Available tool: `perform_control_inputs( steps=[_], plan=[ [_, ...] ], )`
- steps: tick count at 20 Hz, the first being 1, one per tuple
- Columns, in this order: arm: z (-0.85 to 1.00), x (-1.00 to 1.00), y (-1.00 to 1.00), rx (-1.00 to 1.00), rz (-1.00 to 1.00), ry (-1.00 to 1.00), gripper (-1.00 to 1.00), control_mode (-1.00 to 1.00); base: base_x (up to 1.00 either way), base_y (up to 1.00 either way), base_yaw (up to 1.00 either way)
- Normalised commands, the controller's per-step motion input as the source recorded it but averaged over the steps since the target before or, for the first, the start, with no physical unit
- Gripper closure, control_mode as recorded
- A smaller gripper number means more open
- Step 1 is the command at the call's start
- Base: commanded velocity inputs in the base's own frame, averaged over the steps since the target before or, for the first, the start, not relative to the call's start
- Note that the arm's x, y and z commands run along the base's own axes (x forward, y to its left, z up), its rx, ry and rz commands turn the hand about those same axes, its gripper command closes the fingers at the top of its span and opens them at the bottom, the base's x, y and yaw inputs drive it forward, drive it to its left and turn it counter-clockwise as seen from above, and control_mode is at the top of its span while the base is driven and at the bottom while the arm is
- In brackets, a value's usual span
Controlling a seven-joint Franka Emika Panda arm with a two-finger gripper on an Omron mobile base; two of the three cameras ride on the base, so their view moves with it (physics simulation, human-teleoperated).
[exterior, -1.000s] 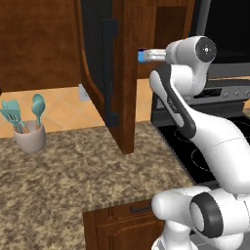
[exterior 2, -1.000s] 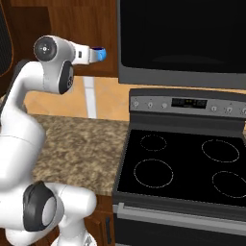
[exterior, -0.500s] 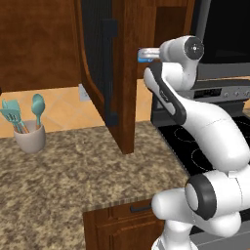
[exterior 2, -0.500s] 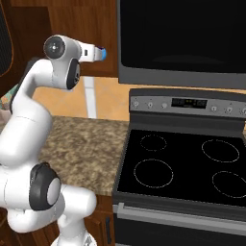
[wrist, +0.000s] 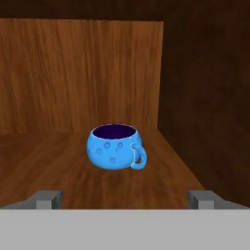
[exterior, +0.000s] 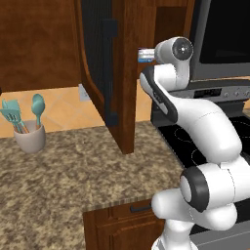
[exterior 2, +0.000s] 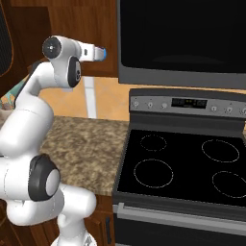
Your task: Gather all objects into one cabinet and sort the glasses and bowls to opposite sides.
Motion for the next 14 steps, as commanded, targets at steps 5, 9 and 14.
perform_control_inputs(
  steps=[5, 9, 14],
  plan=[
    [0.00, 0.11, -0.01, 0.00, -0.01, 0.03, -1.00, -1.00, 0.00, 0.00, 0.00],
    [0.00, 0.13, -0.01, 0.00, 0.00, 0.05, -1.00, -1.00, 0.00, 0.00, 0.00],
    [-0.01, 0.17, -0.03, 0.00, 0.00, 0.01, -1.00, -1.00, 0.00, 0.00, 0.00]
  ],
)
